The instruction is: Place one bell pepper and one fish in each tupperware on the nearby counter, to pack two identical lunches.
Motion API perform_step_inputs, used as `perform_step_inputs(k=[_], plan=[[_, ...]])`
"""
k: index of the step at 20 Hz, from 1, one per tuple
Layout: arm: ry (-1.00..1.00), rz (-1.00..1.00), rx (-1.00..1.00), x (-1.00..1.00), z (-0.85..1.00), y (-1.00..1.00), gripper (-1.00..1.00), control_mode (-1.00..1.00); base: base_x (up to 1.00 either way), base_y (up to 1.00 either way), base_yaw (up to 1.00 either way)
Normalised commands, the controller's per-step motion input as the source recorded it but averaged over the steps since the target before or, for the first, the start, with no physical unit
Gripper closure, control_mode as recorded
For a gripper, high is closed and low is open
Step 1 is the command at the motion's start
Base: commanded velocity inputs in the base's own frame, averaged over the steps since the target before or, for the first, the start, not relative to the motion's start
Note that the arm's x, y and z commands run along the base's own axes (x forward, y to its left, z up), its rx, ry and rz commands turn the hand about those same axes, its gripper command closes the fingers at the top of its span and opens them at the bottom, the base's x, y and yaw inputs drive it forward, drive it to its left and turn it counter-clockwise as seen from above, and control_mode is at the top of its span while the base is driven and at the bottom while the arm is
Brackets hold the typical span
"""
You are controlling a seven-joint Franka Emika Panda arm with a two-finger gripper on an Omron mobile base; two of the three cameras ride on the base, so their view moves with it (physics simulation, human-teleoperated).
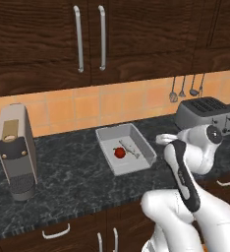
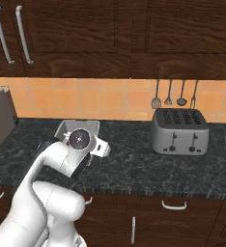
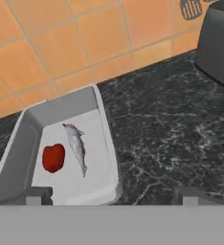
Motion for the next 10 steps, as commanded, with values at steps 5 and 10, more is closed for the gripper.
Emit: perform_step_inputs(k=[5,10], plan=[[-0.22,-0.02,0.13,-1.0,0.44,-1.0,-1.0,-1.0,0.0,0.0,0.0],[-0.22,0.08,0.11,-1.0,0.0,-1.0,-1.0,-1.0,0.0,0.0,0.0]])
